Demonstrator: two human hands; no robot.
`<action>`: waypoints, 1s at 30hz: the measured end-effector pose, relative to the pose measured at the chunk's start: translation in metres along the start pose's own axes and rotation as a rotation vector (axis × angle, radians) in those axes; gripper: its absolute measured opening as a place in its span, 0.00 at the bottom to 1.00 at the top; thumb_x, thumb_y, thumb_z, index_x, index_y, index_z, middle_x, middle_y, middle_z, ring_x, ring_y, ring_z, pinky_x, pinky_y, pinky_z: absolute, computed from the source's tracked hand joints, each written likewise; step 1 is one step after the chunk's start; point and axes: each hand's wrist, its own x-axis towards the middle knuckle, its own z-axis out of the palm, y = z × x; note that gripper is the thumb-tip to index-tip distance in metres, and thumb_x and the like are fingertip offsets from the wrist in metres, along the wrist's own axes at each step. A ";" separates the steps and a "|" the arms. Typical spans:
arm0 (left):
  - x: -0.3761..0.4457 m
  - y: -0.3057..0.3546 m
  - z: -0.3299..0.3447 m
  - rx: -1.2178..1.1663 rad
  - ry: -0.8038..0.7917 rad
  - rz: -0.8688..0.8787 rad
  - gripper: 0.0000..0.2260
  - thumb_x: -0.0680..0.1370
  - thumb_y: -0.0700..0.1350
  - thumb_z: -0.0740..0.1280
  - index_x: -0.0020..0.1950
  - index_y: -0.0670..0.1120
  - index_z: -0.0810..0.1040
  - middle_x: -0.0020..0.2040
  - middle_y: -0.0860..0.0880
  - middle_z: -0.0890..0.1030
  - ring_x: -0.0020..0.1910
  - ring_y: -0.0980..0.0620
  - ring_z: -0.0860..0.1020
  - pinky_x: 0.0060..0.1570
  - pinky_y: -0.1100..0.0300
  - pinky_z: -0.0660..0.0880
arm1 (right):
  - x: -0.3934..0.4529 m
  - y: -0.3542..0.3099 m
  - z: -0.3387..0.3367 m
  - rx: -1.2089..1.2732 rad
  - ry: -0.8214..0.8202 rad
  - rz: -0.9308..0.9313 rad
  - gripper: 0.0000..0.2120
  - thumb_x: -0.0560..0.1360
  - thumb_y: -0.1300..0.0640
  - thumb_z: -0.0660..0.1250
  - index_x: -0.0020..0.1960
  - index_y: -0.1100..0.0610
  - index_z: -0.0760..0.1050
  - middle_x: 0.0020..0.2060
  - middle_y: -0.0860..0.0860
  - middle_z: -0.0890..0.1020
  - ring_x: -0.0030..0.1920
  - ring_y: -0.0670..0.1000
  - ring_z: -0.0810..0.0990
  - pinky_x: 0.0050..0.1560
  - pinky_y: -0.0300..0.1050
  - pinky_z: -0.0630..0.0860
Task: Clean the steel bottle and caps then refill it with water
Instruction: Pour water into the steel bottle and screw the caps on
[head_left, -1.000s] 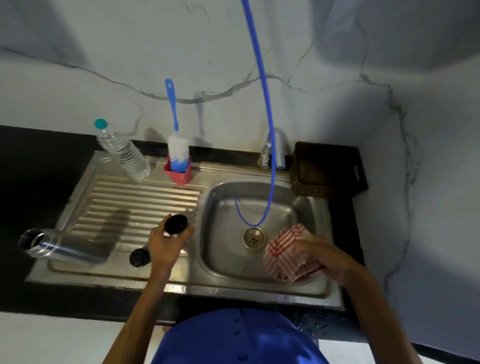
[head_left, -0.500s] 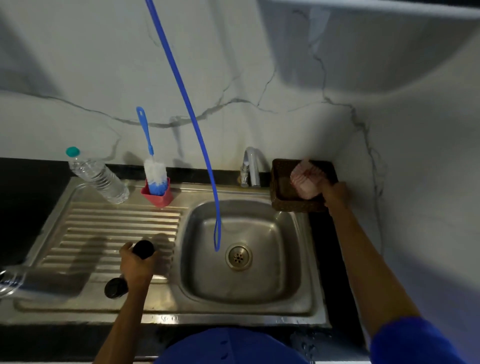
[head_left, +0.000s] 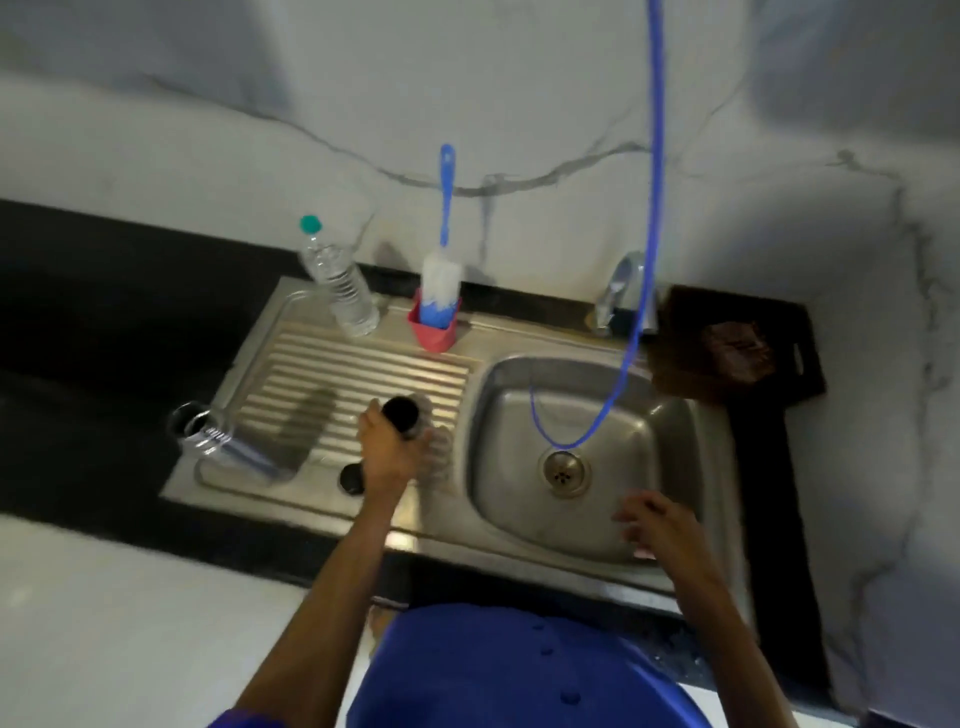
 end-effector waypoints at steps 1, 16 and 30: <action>-0.014 0.002 -0.013 -0.028 0.031 0.048 0.43 0.68 0.53 0.83 0.73 0.32 0.69 0.65 0.31 0.75 0.62 0.30 0.76 0.61 0.41 0.76 | -0.007 -0.003 0.021 -0.035 -0.083 0.004 0.06 0.80 0.59 0.66 0.48 0.57 0.82 0.41 0.54 0.87 0.33 0.49 0.82 0.35 0.42 0.74; -0.106 -0.184 -0.199 0.084 0.018 -0.102 0.11 0.80 0.59 0.70 0.50 0.53 0.85 0.39 0.58 0.83 0.37 0.60 0.80 0.35 0.65 0.73 | -0.055 -0.086 0.263 -0.588 -0.495 -0.435 0.05 0.78 0.57 0.70 0.47 0.48 0.81 0.43 0.45 0.84 0.44 0.45 0.83 0.45 0.39 0.80; 0.030 -0.146 -0.247 -0.382 -0.312 0.087 0.54 0.56 0.58 0.87 0.77 0.61 0.62 0.72 0.60 0.72 0.72 0.55 0.72 0.71 0.50 0.70 | -0.005 -0.239 0.391 -0.343 -0.158 -0.499 0.45 0.64 0.47 0.84 0.74 0.52 0.65 0.66 0.49 0.75 0.65 0.49 0.76 0.67 0.48 0.74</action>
